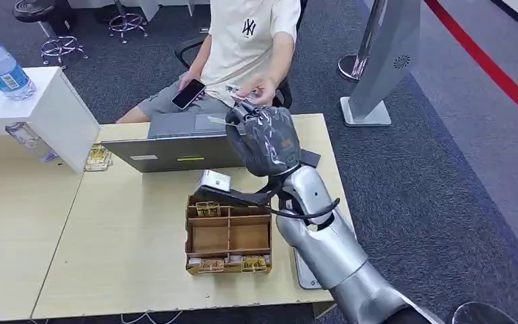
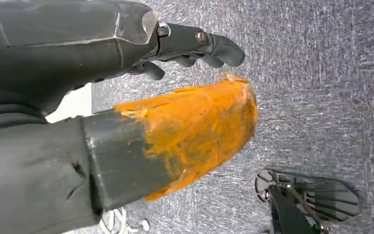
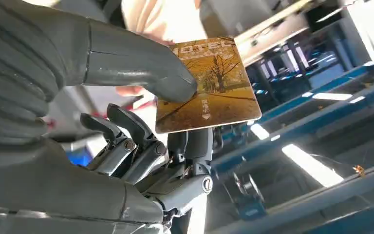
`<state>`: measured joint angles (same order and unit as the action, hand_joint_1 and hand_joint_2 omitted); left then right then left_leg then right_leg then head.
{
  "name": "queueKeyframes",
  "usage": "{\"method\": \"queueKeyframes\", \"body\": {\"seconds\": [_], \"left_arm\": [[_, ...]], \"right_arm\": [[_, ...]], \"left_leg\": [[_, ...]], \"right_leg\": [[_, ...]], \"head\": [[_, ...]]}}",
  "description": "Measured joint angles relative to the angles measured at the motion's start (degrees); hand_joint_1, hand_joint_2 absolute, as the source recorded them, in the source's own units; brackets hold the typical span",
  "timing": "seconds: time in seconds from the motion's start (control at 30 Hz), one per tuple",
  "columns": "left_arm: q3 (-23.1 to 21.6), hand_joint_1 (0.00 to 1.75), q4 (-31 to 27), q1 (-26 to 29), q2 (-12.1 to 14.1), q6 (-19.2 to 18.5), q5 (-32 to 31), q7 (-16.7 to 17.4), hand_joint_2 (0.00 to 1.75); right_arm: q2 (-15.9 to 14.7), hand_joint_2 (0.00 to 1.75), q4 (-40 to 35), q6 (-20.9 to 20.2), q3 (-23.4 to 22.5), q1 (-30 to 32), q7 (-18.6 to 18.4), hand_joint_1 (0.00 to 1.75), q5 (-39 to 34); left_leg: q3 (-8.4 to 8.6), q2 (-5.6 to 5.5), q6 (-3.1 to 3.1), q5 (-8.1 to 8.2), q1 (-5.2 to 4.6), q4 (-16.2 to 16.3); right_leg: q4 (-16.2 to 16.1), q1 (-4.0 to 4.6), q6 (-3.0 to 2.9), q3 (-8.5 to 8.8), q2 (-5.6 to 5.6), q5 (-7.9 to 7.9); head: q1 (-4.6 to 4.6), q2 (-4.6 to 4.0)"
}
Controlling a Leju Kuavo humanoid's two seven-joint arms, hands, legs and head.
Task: Pass the card to the sensor for recognition and then transmit it.
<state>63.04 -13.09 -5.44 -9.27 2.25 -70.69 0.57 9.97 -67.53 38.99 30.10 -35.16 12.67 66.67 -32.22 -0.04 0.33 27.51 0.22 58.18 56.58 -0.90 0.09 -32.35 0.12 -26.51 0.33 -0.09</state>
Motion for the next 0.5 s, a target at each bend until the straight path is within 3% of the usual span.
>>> {"method": "queueKeyframes", "body": {"seconds": [0.27, 0.5], "left_arm": [[-0.9, 0.00, 0.0, 0.0, 0.0, -0.3, -1.1, 0.5, 0.00], [-1.4, 0.00, 0.0, 0.0, 0.0, -0.6, -1.3, 1.0, 0.00]], "right_arm": [[2.4, 1.75, 9.8, 0.5, 0.2, -4.0, -3.4, 1.75, 15.9], [2.3, 1.75, 13.1, 0.5, 0.3, -4.6, -9.7, 1.75, 22.2]], "left_leg": [[-0.01, -0.02, 0.00, 0.00, 0.00, 0.0], [-0.01, -0.02, 0.00, 0.00, -0.01, 0.0]], "right_leg": [[0.0, 0.00, 0.00, 0.00, -0.02, 0.00], [0.0, -0.01, 0.00, 0.00, -0.02, 0.00]], "head": [[0.00, 0.00], [0.00, 0.00]]}}
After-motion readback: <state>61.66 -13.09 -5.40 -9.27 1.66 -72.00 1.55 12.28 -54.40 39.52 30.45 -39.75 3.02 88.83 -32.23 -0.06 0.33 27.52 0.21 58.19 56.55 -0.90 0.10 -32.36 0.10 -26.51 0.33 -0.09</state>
